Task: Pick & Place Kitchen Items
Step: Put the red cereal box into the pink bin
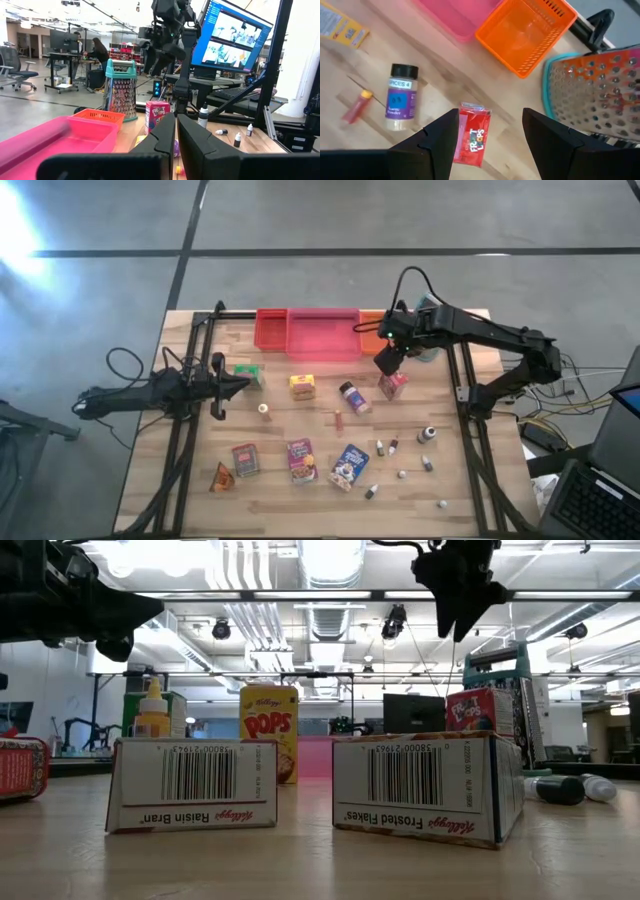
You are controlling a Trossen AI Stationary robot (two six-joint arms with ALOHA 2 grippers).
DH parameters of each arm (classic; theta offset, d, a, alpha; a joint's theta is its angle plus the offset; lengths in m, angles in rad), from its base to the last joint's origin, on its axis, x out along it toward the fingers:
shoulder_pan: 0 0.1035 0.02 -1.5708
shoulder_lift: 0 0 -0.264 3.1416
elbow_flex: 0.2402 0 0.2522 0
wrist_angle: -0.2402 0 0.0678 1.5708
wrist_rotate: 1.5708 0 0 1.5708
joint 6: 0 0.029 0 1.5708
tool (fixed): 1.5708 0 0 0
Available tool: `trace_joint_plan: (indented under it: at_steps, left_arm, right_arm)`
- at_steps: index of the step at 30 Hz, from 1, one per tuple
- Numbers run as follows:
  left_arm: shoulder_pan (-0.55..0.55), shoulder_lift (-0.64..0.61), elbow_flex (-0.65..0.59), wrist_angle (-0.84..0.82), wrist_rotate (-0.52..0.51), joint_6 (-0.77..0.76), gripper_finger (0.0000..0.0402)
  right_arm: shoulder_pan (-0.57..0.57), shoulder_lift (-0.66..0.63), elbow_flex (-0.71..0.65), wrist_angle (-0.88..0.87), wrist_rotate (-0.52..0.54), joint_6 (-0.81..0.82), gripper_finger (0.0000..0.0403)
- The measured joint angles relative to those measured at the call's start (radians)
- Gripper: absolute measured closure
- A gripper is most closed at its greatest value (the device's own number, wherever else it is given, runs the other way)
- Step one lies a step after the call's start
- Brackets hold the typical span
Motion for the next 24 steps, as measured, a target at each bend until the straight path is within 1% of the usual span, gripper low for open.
trace_joint_plan:
  at_steps: [7, 14, 17, 24]
  left_arm:
    - [0.000, 0.000, 0.000, 0.000, 0.000, 0.000, 0.0376]
    - [0.000, 0.000, 0.000, 0.000, 0.000, 0.000, 0.0376]
    - [0.000, 0.000, 0.000, 0.000, 0.000, 0.000, 0.0376]
    - [0.000, 0.000, 0.000, 0.000, 0.000, 0.000, 0.0376]
  right_arm:
    - [-0.058, 0.006, 0.011, -0.013, -0.090, -0.024, 0.0180]
    - [-0.101, 0.012, -0.006, -0.041, -0.101, -0.074, 0.0159]
    - [-0.100, 0.012, -0.008, -0.045, -0.104, -0.062, 0.0148]
    - [-0.079, 0.010, -0.018, -0.054, -0.107, 0.039, 0.0120]
